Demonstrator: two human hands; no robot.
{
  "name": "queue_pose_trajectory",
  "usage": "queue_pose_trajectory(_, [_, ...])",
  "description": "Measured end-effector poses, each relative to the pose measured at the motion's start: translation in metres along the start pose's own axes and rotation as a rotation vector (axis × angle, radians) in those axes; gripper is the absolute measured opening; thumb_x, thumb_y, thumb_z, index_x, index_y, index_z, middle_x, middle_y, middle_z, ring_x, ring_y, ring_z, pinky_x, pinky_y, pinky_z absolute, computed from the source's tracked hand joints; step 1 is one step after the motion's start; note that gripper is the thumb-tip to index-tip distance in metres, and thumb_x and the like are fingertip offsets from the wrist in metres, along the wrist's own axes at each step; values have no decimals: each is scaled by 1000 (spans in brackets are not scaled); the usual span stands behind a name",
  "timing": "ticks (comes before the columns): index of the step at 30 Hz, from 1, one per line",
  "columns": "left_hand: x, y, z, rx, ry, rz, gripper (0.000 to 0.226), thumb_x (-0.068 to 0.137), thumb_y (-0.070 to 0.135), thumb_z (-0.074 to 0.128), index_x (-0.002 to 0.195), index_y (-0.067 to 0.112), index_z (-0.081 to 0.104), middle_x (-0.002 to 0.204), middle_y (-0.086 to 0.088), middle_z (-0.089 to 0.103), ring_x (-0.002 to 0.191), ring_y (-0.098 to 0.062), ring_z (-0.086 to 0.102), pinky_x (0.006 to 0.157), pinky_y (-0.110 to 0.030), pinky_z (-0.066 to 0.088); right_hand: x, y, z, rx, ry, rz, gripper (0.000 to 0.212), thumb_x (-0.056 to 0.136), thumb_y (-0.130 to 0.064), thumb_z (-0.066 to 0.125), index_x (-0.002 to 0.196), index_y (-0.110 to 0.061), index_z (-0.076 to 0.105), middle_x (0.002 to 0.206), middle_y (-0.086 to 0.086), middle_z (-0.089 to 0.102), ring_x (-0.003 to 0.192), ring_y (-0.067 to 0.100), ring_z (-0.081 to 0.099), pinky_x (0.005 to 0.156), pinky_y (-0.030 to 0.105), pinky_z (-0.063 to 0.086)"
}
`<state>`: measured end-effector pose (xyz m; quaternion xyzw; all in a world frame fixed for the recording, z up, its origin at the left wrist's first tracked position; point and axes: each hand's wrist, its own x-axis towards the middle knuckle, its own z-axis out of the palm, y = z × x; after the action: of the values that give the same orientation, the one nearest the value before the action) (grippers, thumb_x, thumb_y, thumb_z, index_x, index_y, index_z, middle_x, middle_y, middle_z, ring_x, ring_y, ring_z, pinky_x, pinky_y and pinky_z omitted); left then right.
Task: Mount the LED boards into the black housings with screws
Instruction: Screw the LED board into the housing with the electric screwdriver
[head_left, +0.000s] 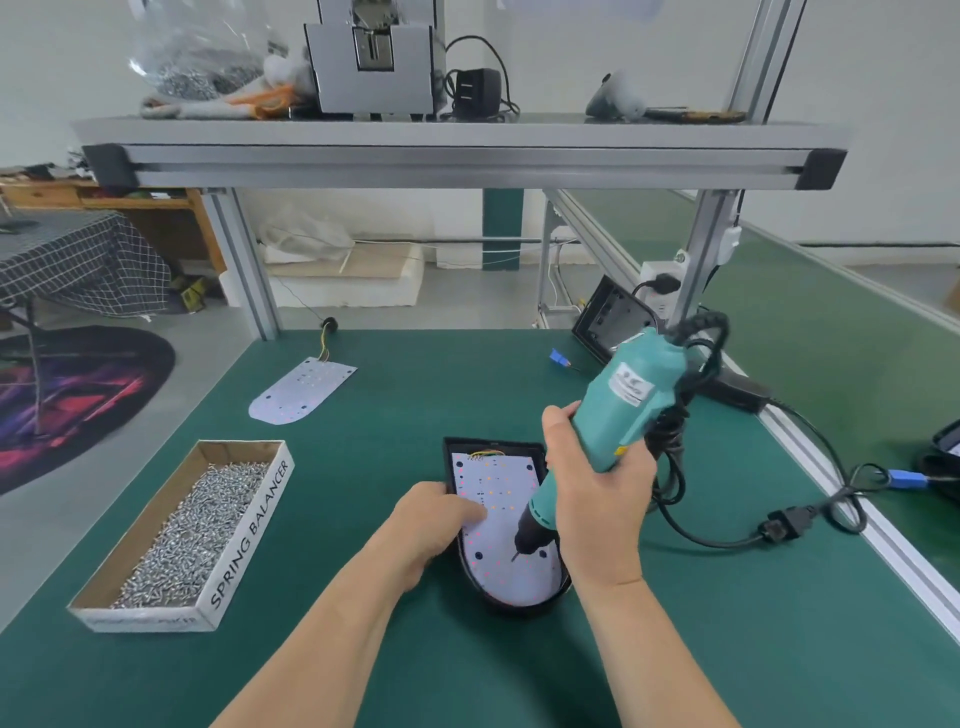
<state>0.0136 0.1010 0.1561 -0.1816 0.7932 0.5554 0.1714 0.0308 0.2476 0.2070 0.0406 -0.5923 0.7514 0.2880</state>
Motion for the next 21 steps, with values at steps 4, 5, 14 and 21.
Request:
queue_pose_trajectory(4, [-12,-1,-21,204,-173,-44,25,61,30,65,84,23,67,71,4,58,51,-13,36,48,-23,22,-1,-21,5,108,65,-31,21,81,-27,70,66,-23,55,60,1,44,57,19,40,54,26,38])
queue_pose_trajectory(5, [-14,-4,-24,232,-182,-49,25,61,34,67,84,23,67,71,5,58,51,-13,35,49,-24,21,0,-24,6,122,104,-15,20,80,-27,70,66,-24,57,60,1,45,56,18,41,54,24,39])
queue_pose_trajectory(14, [-28,-24,-56,-400,236,47,20,96,-12,39,94,-3,57,86,-18,59,67,-23,59,55,-27,51,-5,-16,11,161,328,130,18,79,-37,73,69,-30,60,56,-9,56,54,10,53,55,19,46])
queue_pose_trajectory(21, [-51,-22,-51,-941,-147,65,17,95,-19,43,102,-17,59,87,-30,71,77,-29,75,60,-22,59,-4,-23,25,289,363,199,23,83,-33,73,77,-24,53,57,-6,53,55,14,49,58,28,42])
